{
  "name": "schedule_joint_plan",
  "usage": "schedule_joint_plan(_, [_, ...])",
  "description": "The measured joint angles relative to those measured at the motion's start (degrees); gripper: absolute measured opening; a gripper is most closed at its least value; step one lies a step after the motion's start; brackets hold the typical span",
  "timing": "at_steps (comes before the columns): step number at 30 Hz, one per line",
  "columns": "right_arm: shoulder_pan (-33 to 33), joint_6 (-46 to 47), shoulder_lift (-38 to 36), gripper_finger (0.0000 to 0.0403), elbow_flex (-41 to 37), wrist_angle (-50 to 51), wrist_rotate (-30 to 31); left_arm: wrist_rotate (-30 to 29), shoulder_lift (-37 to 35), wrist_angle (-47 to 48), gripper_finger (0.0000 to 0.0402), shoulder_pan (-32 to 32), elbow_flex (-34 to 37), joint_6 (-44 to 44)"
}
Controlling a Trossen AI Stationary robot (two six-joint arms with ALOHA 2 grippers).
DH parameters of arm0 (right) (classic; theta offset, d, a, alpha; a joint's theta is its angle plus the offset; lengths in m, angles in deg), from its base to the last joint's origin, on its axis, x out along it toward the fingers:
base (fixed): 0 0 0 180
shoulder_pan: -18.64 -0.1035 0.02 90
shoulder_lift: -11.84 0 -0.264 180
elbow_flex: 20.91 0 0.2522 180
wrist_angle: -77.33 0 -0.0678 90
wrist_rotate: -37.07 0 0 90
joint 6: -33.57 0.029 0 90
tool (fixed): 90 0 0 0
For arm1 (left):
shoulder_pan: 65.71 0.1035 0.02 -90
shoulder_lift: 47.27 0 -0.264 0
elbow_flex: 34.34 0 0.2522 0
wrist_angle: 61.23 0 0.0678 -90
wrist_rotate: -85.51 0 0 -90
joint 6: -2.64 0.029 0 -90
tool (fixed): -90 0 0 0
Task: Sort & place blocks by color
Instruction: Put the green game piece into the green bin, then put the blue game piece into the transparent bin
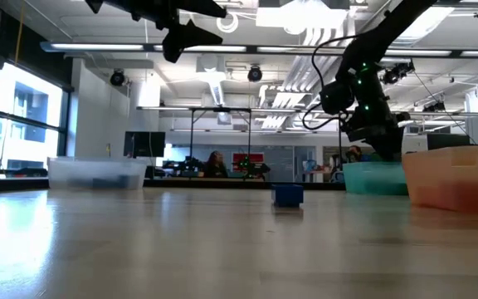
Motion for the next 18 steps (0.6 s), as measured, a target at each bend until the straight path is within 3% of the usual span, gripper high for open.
schedule_joint_plan(8, [1.19, -1.18, -0.04, 0.0232, 1.38, 1.91, 0.07, 0.00, -0.02, 0.05, 0.0232, 0.00, 0.00, 0.00])
schedule_joint_plan(14, [0.85, 3.19, -0.04, 0.0242, 4.91, 7.41, -0.35, 0.01, -0.02, 1.87, 0.0232, 0.00, 0.00, 0.00])
schedule_joint_plan(18, [-0.89, 8.07, -0.04, 0.0243, 8.14, 10.92, -3.97, 0.02, -0.04, 3.10, 0.0232, 0.00, 0.00, 0.00])
